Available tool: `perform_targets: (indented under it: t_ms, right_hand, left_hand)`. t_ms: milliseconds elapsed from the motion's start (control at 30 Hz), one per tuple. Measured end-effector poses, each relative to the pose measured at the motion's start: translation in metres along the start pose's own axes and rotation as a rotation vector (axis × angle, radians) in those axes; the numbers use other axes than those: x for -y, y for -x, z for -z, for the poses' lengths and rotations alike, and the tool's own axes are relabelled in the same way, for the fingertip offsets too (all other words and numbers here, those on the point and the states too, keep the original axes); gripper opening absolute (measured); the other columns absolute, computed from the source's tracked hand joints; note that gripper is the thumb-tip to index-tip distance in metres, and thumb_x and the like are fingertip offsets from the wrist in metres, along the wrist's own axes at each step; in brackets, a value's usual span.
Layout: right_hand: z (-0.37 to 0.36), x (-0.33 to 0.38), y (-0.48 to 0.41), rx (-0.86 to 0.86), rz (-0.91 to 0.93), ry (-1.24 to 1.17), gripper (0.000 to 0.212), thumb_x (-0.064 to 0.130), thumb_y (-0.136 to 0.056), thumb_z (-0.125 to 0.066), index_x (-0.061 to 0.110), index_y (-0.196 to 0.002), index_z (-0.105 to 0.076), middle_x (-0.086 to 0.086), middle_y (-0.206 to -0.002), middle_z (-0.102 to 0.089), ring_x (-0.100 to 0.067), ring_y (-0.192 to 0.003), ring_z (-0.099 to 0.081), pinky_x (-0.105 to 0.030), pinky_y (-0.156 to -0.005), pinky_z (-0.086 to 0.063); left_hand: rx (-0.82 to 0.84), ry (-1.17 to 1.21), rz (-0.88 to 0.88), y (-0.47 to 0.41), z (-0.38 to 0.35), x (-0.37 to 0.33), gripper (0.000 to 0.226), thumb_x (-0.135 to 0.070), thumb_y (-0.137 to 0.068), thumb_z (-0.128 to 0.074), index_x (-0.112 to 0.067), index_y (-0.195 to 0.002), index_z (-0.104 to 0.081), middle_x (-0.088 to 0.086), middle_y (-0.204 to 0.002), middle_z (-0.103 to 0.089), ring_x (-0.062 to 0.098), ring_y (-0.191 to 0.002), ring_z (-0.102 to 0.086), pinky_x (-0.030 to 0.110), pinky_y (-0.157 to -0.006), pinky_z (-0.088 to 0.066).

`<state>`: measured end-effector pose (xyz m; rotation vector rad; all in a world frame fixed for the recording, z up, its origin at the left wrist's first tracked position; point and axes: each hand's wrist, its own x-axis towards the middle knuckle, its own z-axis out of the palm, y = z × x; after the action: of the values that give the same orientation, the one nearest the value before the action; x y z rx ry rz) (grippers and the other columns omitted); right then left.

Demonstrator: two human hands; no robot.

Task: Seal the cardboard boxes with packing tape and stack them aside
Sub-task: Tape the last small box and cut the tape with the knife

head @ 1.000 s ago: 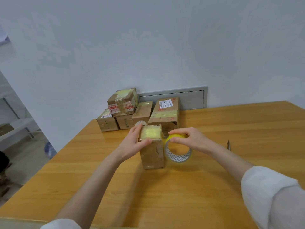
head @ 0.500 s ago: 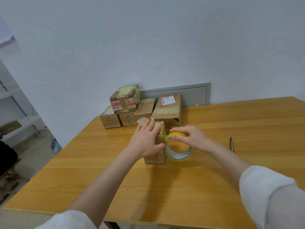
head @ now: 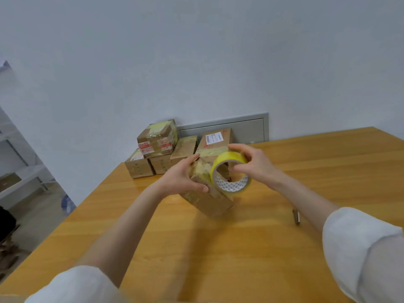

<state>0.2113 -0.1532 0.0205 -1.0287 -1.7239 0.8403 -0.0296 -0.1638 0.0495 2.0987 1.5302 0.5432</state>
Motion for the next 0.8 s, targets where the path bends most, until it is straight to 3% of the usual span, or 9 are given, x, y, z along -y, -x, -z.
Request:
perform_targets:
  t_ms: [100, 133, 233, 367, 433, 567, 700, 800]
  right_hand:
    - [-0.005, 0.007, 0.000, 0.078, -0.005, -0.132, 0.054, 0.004, -0.073, -0.074, 0.042, -0.108, -0.060, 0.009, -0.097, -0.065, 0.006, -0.080, -0.061, -0.010, -0.064, -0.047]
    - [-0.010, 0.007, 0.001, 0.109, -0.014, -0.161, 0.054, 0.003, -0.073, -0.074, 0.042, -0.108, -0.061, 0.007, -0.099, -0.066, 0.001, -0.085, -0.063, -0.013, -0.066, -0.049]
    - [-0.018, 0.014, -0.002, 0.166, -0.016, -0.148, 0.049, 0.005, -0.073, -0.075, 0.039, -0.107, -0.066, 0.006, -0.106, -0.066, -0.008, -0.094, -0.064, -0.018, -0.071, -0.053]
    - [-0.020, 0.028, -0.016, 0.234, 0.080, 0.112, 0.043, 0.014, -0.073, -0.075, 0.049, -0.097, -0.069, 0.025, -0.103, -0.064, 0.006, -0.092, -0.060, -0.013, -0.076, -0.047]
    - [-0.017, 0.032, -0.019, 0.262, 0.084, 0.193, 0.040, 0.023, -0.072, -0.078, 0.053, -0.097, -0.068, 0.025, -0.102, -0.064, 0.005, -0.093, -0.059, -0.013, -0.077, -0.046]
    - [0.005, 0.025, -0.020, 0.353, 0.099, 0.527, 0.040, 0.043, -0.067, -0.081, 0.045, -0.104, -0.069, 0.023, -0.105, -0.059, 0.000, -0.098, -0.054, -0.018, -0.079, -0.042]
    - [0.016, 0.010, -0.016, 0.390, 0.018, 0.450, 0.033, 0.051, -0.068, -0.079, 0.051, -0.099, -0.068, 0.035, -0.099, -0.055, 0.011, -0.092, -0.052, -0.010, -0.072, -0.037]
    - [0.017, 0.006, -0.015, 0.349, 0.017, 0.287, 0.026, 0.047, -0.074, -0.077, 0.047, -0.100, -0.071, 0.030, -0.104, -0.063, 0.010, -0.101, -0.055, -0.016, -0.082, -0.041]
  left_hand:
    - [-0.001, 0.266, -0.001, 0.016, -0.017, 0.019, 0.114, -0.037, -0.055, -0.087, -0.034, -0.150, -0.023, -0.012, -0.138, -0.037, -0.005, -0.119, -0.045, 0.021, -0.095, -0.048]
    - [-0.013, 0.312, 0.005, 0.020, -0.022, 0.025, 0.114, -0.037, -0.055, -0.086, -0.035, -0.150, -0.022, -0.012, -0.139, -0.037, -0.005, -0.120, -0.044, 0.020, -0.094, -0.048]
    - [-0.044, 0.402, 0.034, 0.028, -0.027, 0.043, 0.114, -0.036, -0.055, -0.086, -0.032, -0.150, -0.023, -0.006, -0.144, -0.040, 0.011, -0.132, -0.041, 0.037, -0.104, -0.044]
    - [-0.045, 0.431, 0.047, 0.034, -0.028, 0.060, 0.112, -0.033, -0.056, -0.087, -0.027, -0.149, -0.026, -0.003, -0.143, -0.042, 0.017, -0.131, -0.044, 0.033, -0.099, -0.048]
    - [-0.052, 0.437, 0.030, 0.034, -0.029, 0.065, 0.110, -0.034, -0.057, -0.089, -0.026, -0.148, -0.028, -0.004, -0.144, -0.042, 0.016, -0.131, -0.044, 0.035, -0.101, -0.047]
    - [-0.046, 0.489, 0.013, 0.038, -0.029, 0.078, 0.092, -0.032, -0.060, -0.088, -0.044, -0.135, -0.035, -0.009, -0.142, -0.043, 0.012, -0.129, -0.045, 0.033, -0.098, -0.049]
    - [-0.023, 0.477, -0.004, 0.038, -0.028, 0.079, 0.091, -0.028, -0.062, -0.086, -0.046, -0.134, -0.034, -0.017, -0.136, -0.046, 0.005, -0.125, -0.047, 0.022, -0.088, -0.052]
    - [-0.033, 0.490, 0.019, 0.041, -0.030, 0.083, 0.101, -0.027, -0.064, -0.086, -0.031, -0.147, -0.027, -0.009, -0.142, -0.042, 0.014, -0.130, -0.044, 0.035, -0.099, -0.049]
